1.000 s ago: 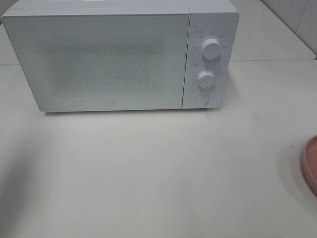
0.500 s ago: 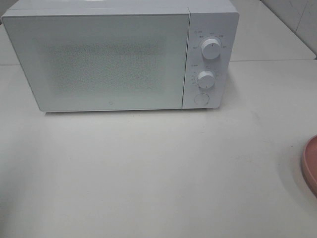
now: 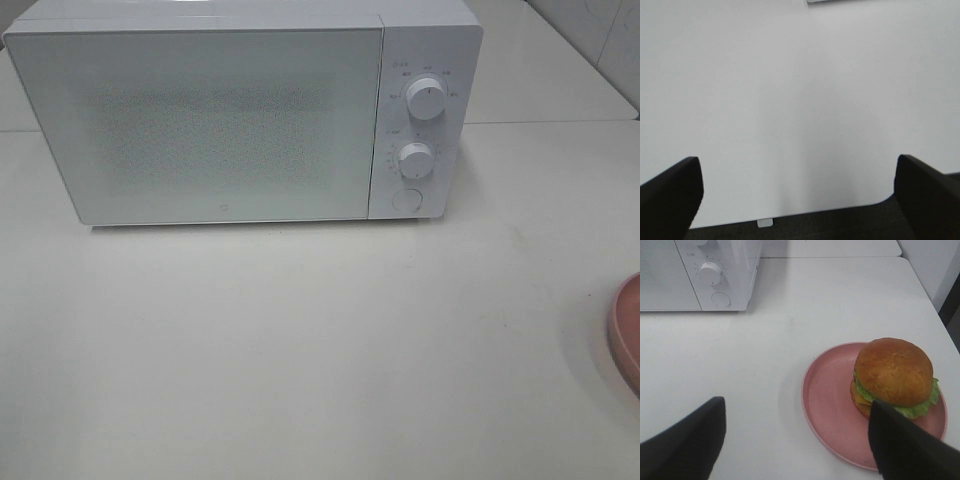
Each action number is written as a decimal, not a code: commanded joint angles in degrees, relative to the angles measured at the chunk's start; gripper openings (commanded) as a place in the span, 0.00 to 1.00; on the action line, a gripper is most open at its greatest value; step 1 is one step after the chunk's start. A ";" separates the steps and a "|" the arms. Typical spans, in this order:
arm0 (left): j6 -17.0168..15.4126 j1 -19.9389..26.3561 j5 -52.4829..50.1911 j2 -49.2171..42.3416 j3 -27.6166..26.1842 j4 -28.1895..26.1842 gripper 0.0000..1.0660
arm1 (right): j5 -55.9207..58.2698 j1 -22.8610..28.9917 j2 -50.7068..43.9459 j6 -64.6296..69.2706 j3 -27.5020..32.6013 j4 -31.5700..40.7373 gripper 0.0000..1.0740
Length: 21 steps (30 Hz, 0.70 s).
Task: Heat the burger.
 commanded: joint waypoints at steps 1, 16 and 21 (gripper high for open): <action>-0.57 0.06 -1.03 -5.39 0.29 -0.46 0.90 | -0.57 -0.17 -1.55 -0.92 0.11 -0.06 0.70; -0.34 0.06 -6.02 -15.99 2.69 -1.55 0.90 | -0.57 -0.17 -1.43 -0.92 0.11 -0.06 0.70; -0.34 0.06 -6.02 -15.99 2.69 -1.60 0.90 | -0.57 -0.17 -1.26 -1.09 0.11 0.00 0.70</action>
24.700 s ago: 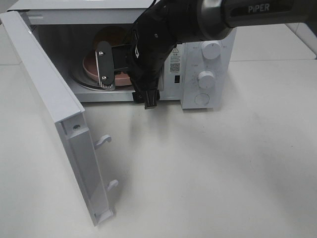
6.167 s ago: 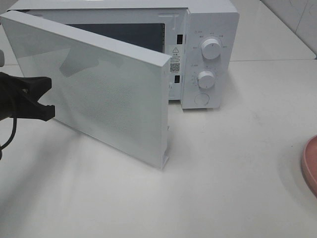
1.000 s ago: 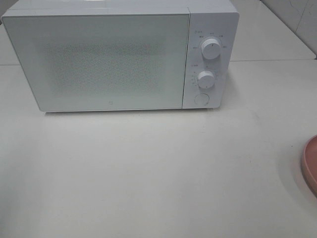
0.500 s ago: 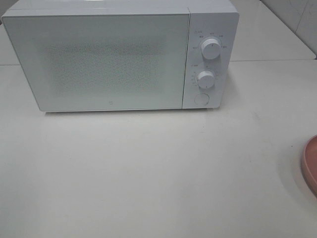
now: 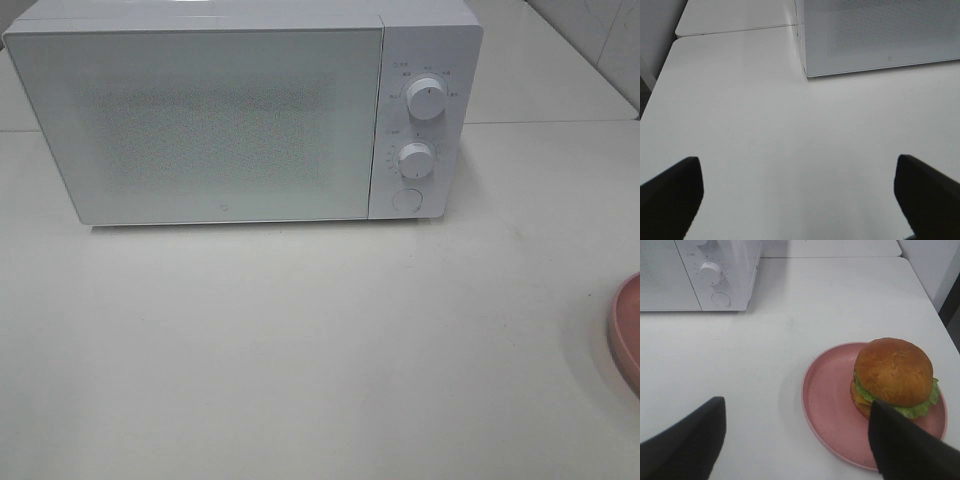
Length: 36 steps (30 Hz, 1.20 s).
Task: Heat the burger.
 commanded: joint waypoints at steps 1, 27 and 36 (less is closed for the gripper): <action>-0.29 0.06 -1.03 -1.15 0.17 -0.69 0.90 | -0.57 -0.17 -1.26 -1.03 0.11 0.00 0.70; -0.34 3.38 -1.03 -1.38 0.17 -1.15 0.90 | -0.57 -0.17 -1.20 -1.03 0.11 0.00 0.70; -0.34 3.38 -1.03 -1.38 0.17 -1.15 0.90 | -0.69 0.23 -1.15 -0.74 -0.06 0.00 0.70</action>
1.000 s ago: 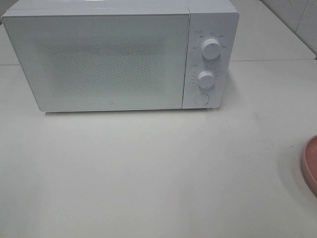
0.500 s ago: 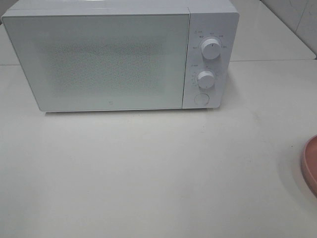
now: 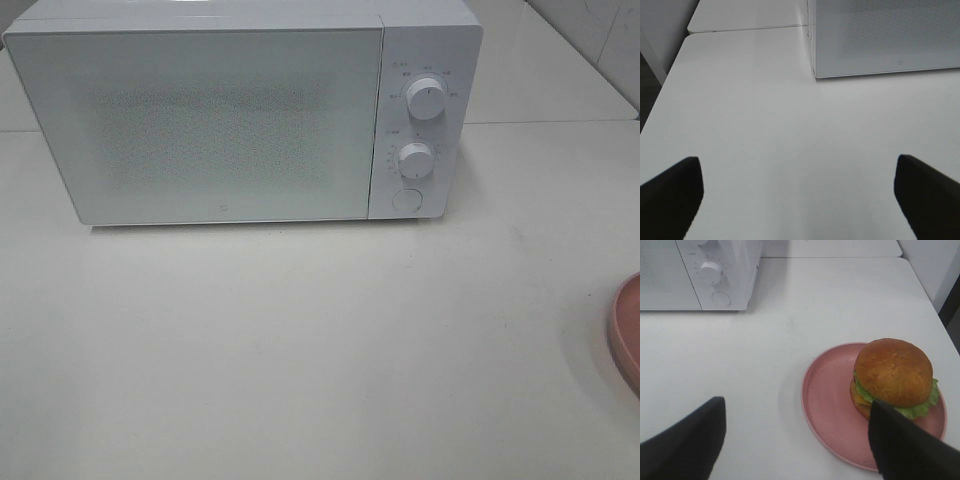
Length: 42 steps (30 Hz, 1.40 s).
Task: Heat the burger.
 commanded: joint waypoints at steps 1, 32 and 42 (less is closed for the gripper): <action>-0.34 0.06 -0.92 -1.38 0.17 -0.40 0.90 | -0.97 0.23 -0.52 -0.29 -1.03 -0.06 0.70; -0.34 0.06 -0.92 -1.38 0.17 -0.40 0.90 | 1.66 0.97 9.63 2.52 -2.35 -1.03 0.62; -0.29 0.06 -0.92 -1.38 0.17 -0.34 0.90 | -0.46 2.41 9.63 2.29 -0.17 -1.15 0.59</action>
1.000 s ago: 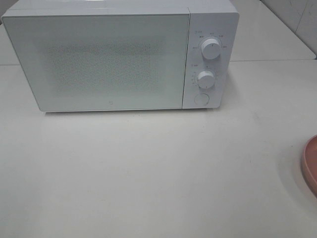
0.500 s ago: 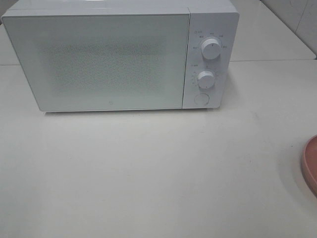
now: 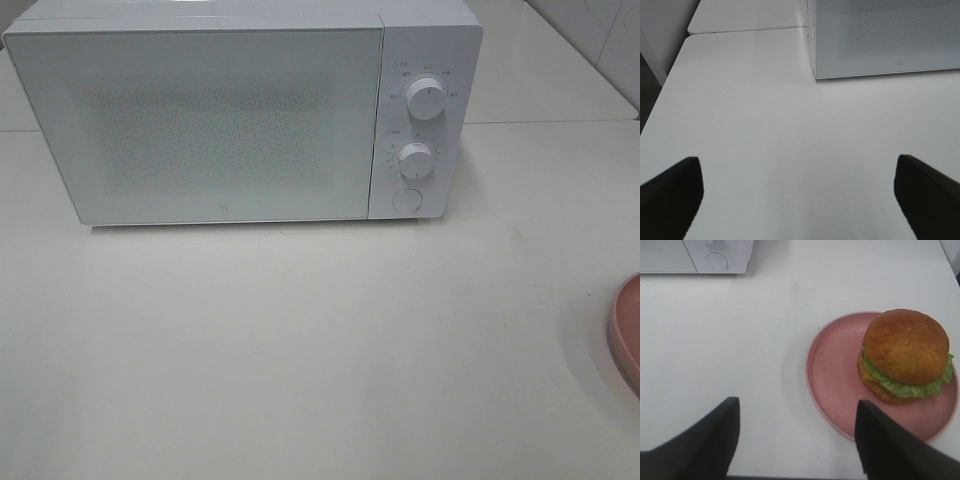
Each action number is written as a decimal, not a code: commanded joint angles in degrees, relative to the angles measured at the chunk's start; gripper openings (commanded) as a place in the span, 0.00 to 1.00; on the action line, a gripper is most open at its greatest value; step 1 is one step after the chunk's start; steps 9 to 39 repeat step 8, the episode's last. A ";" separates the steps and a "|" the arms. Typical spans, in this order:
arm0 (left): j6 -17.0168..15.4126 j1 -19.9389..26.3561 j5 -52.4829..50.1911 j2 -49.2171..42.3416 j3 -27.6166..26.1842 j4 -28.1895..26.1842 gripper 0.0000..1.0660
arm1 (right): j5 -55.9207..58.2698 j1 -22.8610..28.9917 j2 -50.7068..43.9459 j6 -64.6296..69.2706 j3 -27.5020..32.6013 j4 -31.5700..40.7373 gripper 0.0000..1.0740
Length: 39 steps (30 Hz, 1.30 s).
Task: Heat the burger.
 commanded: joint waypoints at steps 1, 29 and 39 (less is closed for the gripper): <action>-0.29 0.06 -0.74 -1.38 0.17 -0.34 0.90 | -0.63 0.11 0.06 0.23 0.11 -0.23 0.59; -0.29 0.06 -0.74 -1.38 0.17 -0.34 0.90 | -0.63 0.11 0.06 0.23 0.11 -0.23 0.59; -0.29 0.06 -0.74 -1.38 0.17 -0.34 0.90 | -0.63 0.11 0.06 0.23 0.11 -0.23 0.59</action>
